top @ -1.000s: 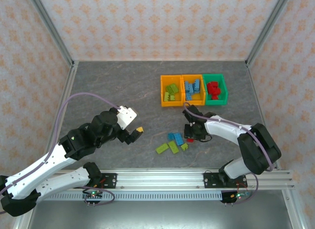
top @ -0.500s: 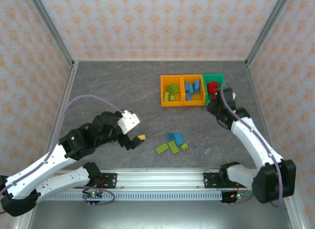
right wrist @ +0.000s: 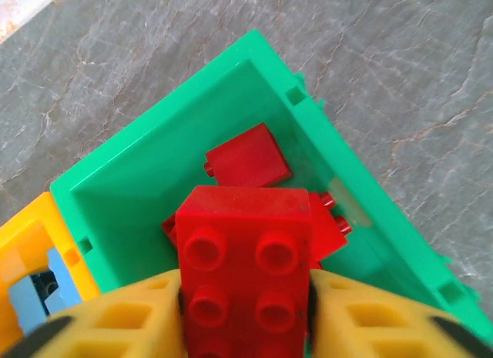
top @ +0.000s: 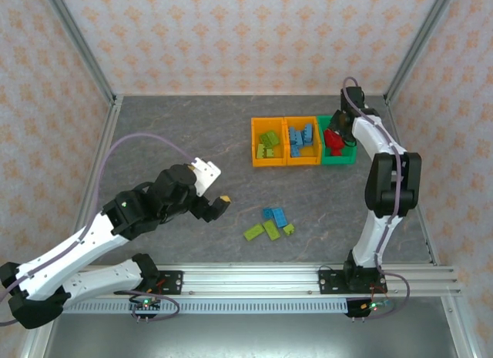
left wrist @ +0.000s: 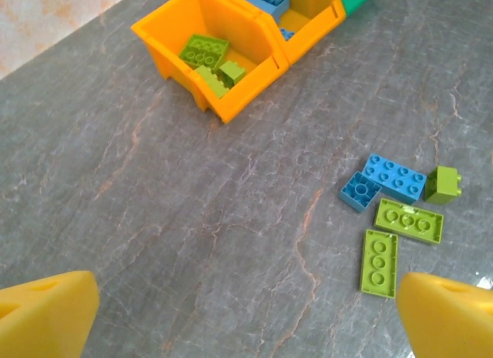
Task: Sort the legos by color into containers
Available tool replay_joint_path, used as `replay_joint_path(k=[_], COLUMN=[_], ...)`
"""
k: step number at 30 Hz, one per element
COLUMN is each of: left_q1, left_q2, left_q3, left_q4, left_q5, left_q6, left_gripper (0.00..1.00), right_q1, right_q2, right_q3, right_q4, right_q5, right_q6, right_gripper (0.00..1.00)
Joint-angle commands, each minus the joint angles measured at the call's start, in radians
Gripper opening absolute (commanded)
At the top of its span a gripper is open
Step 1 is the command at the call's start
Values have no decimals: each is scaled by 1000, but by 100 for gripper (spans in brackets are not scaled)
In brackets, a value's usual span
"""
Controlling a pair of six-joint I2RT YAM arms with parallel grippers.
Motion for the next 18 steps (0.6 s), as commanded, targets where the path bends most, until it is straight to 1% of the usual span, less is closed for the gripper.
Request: replay_joint_path(k=[1,5,7,9,12,15,16,18], left_q1=[1,-1,-1,-3,-11,-33,-46,-69], left_q2=[20,39,60,94,172,289,337,434], left_q3=[17,-37,-62,-74,-94,-86,-73,-38], left_q4=[-9,63,106,137,206,267,278,285], left_q5=[-23,104,145,143,131,110,97,78], left_q6=[-141,-200,-246,-305,-425,-598,-656,-743], left_gripper=[100,100,100,99,94,87,86,84], right_q1=[0,3,6,26,94,176,203,243], right_q2=[-45,-202,-309,-425,-597,-729,-791,-860], right_q3=[33,-72,-148,-242,-363,-447,-473,-510], right_q4=[-98,-99,-112,-116,-140,-190,-204,-237], right_q5=[-32,-98,-154,-208,-256,-268,-269,-262], right_q6=[-6,1,7,11,6,31,39,60], right_gripper=[53,56,56,58,62,64,65,66])
